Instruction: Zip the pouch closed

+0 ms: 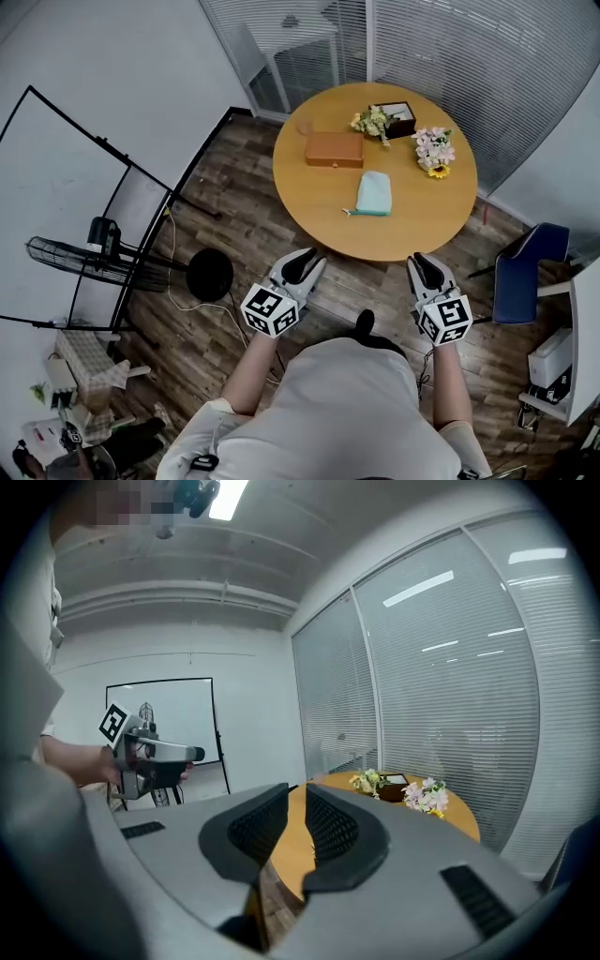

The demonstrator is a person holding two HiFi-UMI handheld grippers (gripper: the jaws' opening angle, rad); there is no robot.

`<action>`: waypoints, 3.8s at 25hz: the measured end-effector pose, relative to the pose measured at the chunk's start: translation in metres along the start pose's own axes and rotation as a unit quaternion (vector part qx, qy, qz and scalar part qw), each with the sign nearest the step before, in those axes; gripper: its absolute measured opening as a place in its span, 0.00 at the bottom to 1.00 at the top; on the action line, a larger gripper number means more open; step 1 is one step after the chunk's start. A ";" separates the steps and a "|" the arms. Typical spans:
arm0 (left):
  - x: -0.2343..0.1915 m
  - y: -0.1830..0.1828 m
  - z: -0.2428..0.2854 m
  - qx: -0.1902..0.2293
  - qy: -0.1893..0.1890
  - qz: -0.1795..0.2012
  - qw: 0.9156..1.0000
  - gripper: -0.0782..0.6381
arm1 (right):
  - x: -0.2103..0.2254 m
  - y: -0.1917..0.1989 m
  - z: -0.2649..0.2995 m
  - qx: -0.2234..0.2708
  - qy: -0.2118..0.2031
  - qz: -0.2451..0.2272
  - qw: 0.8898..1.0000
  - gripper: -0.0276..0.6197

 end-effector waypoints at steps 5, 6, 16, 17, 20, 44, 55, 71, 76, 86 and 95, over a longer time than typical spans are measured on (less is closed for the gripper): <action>0.003 -0.004 0.027 -0.003 -0.025 0.001 1.000 0.24 | 0.035 -0.002 0.013 0.001 -0.021 0.001 1.000 0.12; 0.003 -0.003 0.032 -0.003 -0.029 -0.001 1.000 0.24 | 0.041 -0.001 0.016 0.000 -0.025 0.001 1.000 0.12; 0.002 0.001 0.067 -0.010 -0.049 -0.019 0.999 0.24 | 0.081 0.002 0.034 -0.018 -0.042 0.003 0.999 0.12; 0.000 0.002 0.069 -0.012 -0.049 -0.021 0.999 0.24 | 0.082 0.003 0.037 -0.020 -0.042 0.004 0.999 0.12; -0.007 0.002 0.079 -0.015 -0.047 -0.024 0.998 0.24 | 0.088 0.003 0.046 -0.025 -0.041 0.007 0.999 0.12; -0.158 -0.018 0.200 -0.074 0.098 0.005 0.992 0.24 | 0.125 -0.015 0.173 -0.071 0.066 0.026 0.995 0.12; -0.198 0.017 0.253 -0.135 0.179 0.033 0.974 0.24 | 0.142 0.020 0.222 -0.108 0.112 0.066 0.986 0.12; -0.207 0.085 0.304 -0.208 0.225 0.067 0.950 0.24 | 0.161 0.089 0.268 -0.159 0.092 0.115 0.976 0.12; -0.208 0.113 0.322 -0.236 0.228 0.077 0.942 0.24 | 0.167 0.126 0.281 -0.180 0.073 0.136 0.971 0.12; -0.208 0.175 0.346 -0.290 0.252 0.114 0.916 0.24 | 0.168 0.188 0.309 -0.216 0.036 0.163 0.962 0.12; -0.215 0.224 0.364 -0.337 0.279 0.174 0.882 0.25 | 0.157 0.237 0.332 -0.236 0.012 0.190 0.953 0.13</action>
Point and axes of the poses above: the fingertips, and each gripper's own axes: z forward along the fingers, x to its right, y out of its underside, the point moved 7 cm from there along -z, backward along the fingers, and after that the axes turned 8 degrees about -y, right-handed, at the moved point
